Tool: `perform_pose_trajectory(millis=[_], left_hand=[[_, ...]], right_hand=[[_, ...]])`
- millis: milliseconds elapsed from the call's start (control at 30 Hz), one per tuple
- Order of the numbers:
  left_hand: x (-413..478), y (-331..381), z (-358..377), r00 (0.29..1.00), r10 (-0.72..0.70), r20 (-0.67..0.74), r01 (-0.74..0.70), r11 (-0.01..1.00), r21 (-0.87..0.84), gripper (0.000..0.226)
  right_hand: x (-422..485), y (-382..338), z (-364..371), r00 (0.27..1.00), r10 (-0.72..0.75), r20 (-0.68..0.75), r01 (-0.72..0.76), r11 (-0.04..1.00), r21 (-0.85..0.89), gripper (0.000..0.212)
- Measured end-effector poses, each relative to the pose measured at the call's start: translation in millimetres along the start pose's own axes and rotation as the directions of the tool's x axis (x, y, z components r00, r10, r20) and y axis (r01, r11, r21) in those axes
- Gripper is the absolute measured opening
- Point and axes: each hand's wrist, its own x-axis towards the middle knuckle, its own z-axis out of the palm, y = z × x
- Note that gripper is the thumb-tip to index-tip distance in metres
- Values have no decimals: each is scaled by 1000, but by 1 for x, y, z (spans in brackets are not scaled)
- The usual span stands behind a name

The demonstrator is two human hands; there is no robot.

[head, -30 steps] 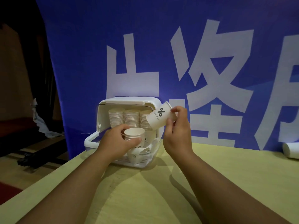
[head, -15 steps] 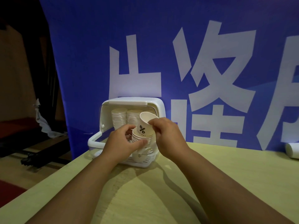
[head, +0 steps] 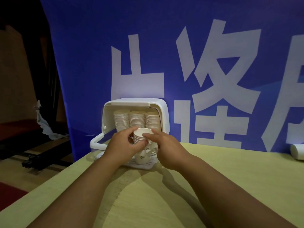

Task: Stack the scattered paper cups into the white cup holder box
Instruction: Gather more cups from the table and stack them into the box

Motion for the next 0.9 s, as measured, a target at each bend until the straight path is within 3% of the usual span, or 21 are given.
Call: perform_pose_trajectory(millis=[100,200,300,367,433,467,533,733,900], left_hand=[[-1,1,-3,1000,-13,21,13,999,33,89],[0,1,-2,1000,12,27,-12,1000,4,68],[-1,3,-1,994,58,-97,-44,989,143,66],[-3,9,-2,958,189,-215,-119,946,302,47],[-6,20,-2,905,334,-264,-223,900,375,18],[-9,26,-1,890,381,-248,-268,881,390,9],[-16,43,5,898,412,-153,-326,858,397,14],[-45,95,41,964,242,107,-264,912,316,13],[-72,146,96,917,120,380,-180,976,125,7]], right_hand=[[-1,1,1,999,-22,31,22,1000,-14,89],[-2,1,3,1000,1,-26,1,996,84,86],[-8,4,-5,986,84,-145,-59,984,169,52],[-16,9,-16,976,159,-148,-124,967,221,29],[-28,18,-26,959,256,-118,-210,928,306,21],[-35,24,-30,946,305,-110,-254,909,331,19],[-50,37,-39,919,384,-91,-334,880,339,18],[-108,77,-74,865,497,-73,-447,828,338,13],[-163,122,-102,785,618,-49,-585,765,270,8]])
